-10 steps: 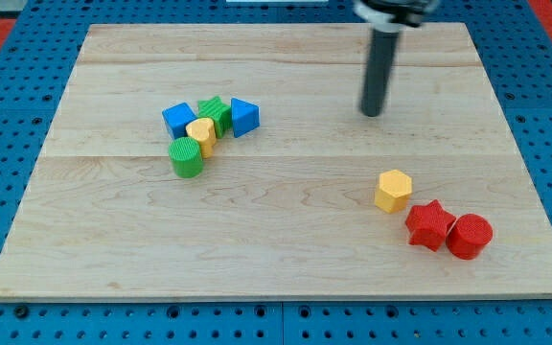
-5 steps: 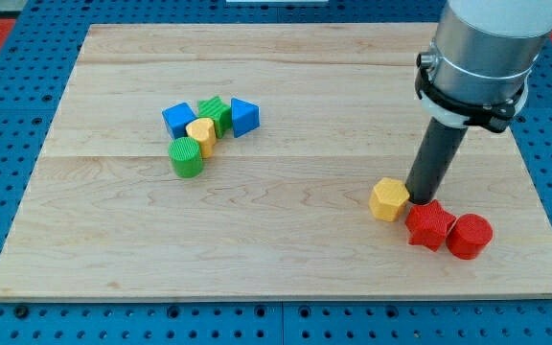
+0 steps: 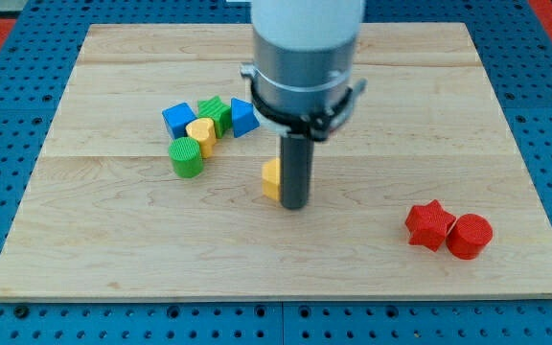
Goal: Push the yellow hexagon into the group of the blocks
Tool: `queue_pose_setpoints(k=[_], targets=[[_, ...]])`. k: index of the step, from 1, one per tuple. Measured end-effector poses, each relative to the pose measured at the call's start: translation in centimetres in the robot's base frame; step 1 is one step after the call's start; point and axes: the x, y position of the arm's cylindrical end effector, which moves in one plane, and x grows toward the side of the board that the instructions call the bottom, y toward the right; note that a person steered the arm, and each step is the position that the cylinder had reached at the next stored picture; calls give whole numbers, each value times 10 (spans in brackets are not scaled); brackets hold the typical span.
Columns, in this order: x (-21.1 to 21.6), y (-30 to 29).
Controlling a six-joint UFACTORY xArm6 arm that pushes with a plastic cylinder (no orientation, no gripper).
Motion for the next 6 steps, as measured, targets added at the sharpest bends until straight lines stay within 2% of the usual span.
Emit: queue_pose_setpoints(k=[1,2,4,5,6], targets=[[-39,-5],[-56,-32],[-50,-14],[-49,-50],[-51,-54]])
